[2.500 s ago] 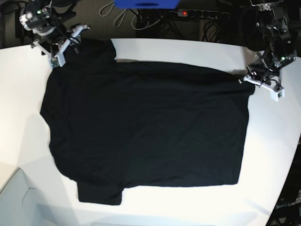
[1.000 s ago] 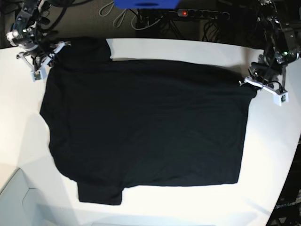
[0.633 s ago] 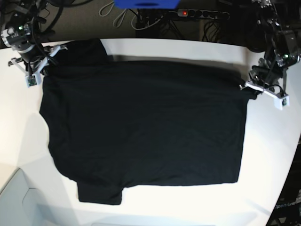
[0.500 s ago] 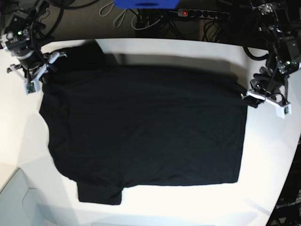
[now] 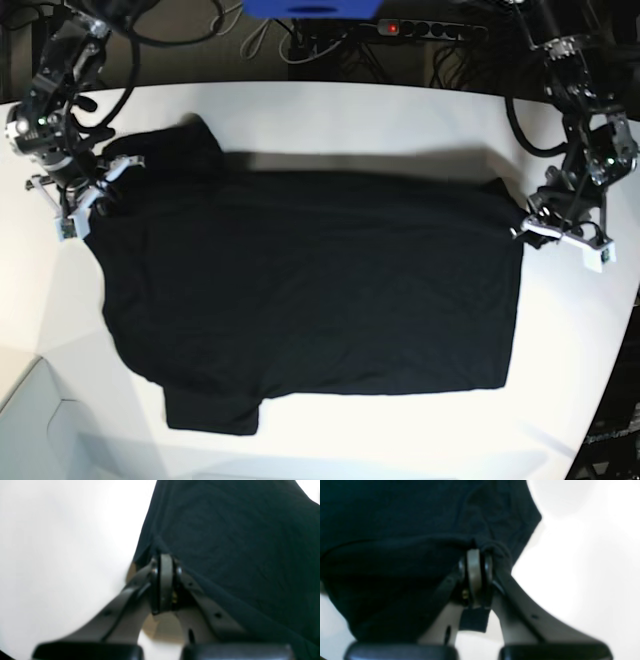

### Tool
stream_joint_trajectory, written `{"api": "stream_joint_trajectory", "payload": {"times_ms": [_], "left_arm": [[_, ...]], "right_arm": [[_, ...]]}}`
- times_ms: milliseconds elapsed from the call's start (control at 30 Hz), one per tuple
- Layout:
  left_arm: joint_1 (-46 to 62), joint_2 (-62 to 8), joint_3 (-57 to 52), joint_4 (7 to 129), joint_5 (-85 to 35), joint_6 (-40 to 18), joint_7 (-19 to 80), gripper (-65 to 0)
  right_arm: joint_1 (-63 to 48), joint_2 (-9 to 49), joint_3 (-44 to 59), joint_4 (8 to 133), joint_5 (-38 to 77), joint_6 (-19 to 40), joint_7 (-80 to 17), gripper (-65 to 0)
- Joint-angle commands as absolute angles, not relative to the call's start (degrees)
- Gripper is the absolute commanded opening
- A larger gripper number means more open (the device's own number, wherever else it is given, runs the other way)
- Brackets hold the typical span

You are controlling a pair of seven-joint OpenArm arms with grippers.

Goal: Layout the t-shirt on the table in an organized manner, then fold the t-shirt properly
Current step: 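Hold the shirt edge with both grippers and lift it up, then fold the lifted edge over the shirt body with both grippers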

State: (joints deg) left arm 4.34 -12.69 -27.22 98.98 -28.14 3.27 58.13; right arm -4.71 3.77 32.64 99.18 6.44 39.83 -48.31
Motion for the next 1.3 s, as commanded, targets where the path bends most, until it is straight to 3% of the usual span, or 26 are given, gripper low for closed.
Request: {"api": "stream_joint_trajectory", "payload": {"times_ms": [0,233,600,900,1267], "left_arm": [[3.3,-13.49,-27.47,99.12,-28.44,3.47,57.19,-64.9],[0.22,-13.49,-27.47,97.36,-28.0,3.47,57.45,-64.9],[-7.16,-13.49,-27.21,84.09,-28.35,3.47,57.1,-65.0],[-12.09,-13.58,-27.12,83.38,-28.0,3.47,57.36,-65.0],[-18.33,-13.49,-27.12,72.75,-28.0,3.47,57.01,-65.0]], "right_arm": [[-3.12,4.53,32.84,99.38,7.25,40.0,-46.9,-65.0],[1.54,6.11,32.66,94.73,7.25,40.0,-46.64,-65.0],[8.66,7.96,28.88,85.85,7.25,40.0,-46.2,-65.0],[13.32,10.59,28.88,81.27,7.25,40.0,-46.02,-65.0],[14.29,11.03,28.88,73.45,7.25,40.0,-38.29,-65.0]]}}
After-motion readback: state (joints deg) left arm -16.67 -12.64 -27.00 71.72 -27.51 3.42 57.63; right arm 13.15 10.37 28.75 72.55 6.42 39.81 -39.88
